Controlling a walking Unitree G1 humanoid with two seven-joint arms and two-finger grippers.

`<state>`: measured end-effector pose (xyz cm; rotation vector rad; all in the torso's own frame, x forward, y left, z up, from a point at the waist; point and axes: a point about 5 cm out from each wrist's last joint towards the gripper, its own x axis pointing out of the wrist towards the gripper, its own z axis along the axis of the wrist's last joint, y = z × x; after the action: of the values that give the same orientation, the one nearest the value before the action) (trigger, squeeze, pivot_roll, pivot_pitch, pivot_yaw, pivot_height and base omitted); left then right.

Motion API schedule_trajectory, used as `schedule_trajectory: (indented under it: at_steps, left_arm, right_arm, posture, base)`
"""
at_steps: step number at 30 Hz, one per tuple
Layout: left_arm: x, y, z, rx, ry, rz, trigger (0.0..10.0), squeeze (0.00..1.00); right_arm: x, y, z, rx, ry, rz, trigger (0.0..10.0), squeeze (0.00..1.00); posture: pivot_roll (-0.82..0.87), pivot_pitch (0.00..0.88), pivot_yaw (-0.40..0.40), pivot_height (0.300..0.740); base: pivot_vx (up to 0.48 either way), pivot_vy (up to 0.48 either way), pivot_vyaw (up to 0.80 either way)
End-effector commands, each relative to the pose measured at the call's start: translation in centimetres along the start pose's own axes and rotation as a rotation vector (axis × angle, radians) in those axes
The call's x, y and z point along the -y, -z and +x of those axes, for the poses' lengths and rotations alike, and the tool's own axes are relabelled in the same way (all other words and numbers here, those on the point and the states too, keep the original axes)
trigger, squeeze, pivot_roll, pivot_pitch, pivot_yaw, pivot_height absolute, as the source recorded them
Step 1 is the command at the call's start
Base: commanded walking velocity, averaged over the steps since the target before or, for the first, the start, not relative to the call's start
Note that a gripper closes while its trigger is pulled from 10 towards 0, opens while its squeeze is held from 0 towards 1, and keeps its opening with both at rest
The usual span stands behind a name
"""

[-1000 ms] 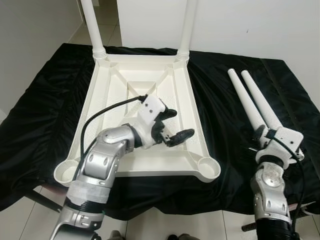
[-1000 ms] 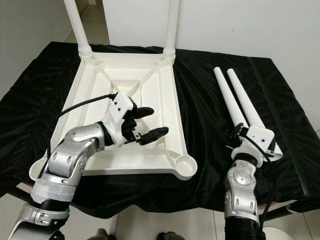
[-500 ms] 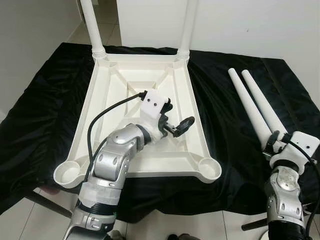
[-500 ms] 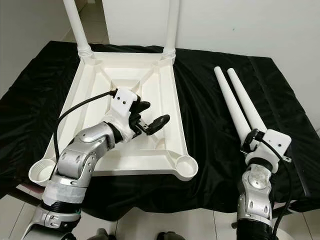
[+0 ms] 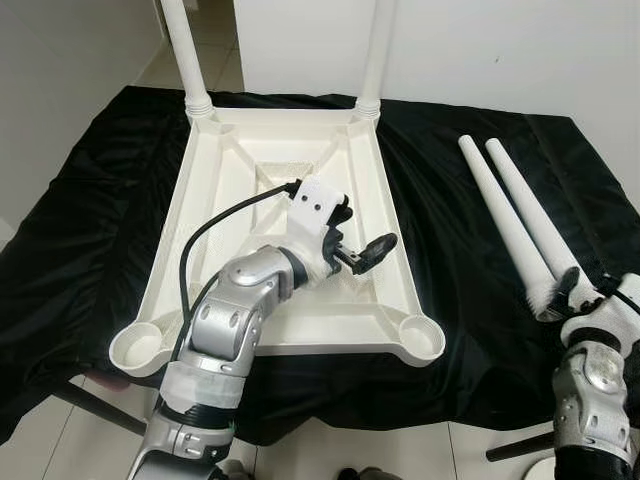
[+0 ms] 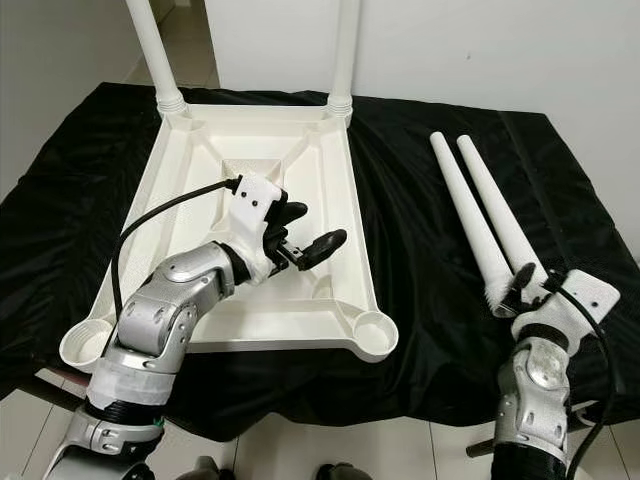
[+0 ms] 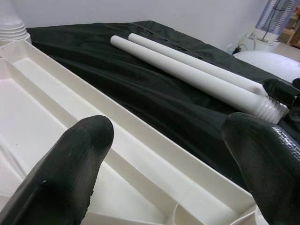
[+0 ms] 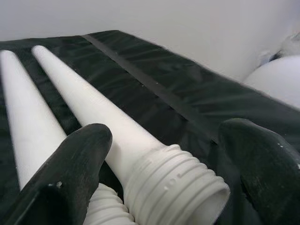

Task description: Building children table

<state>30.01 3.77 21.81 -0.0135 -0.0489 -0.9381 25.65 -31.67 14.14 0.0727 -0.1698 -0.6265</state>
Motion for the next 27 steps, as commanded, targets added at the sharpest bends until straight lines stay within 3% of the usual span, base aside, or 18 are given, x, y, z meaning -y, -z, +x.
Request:
schedule_trajectory:
  at_steps: [1, 8, 27]
  left_arm:
    - [-0.1, -0.3, 0.1, -0.001, -0.069, 0.006, 10.0, 0.00]
    - [-0.1, -0.4, 0.2, 0.005, -0.064, 0.002, 10.0, 0.00]
    - [0.2, -0.9, 0.3, 0.015, -0.061, -0.010, 10.0, 0.00]
  right_arm:
    - [0.9, 0.6, 0.0, -0.037, 0.004, 0.022, 10.0, 0.00]
    - [1.8, 1.2, 0.0, -0.082, -0.049, 0.069, 10.0, 0.00]
    - [5.0, 1.2, -0.1, -0.179, -0.243, -0.068, 10.0, 0.00]
  posture:
    - [-0.02, 0.122, 0.023, 0.740]
    - [-0.02, 0.124, 0.024, 0.740]
    - [-0.02, 0.134, 0.023, 0.740]
  base:
    - [0.000, 0.000, 0.00]
    - [0.000, 0.000, 0.00]
    - [0.000, 0.000, 0.00]
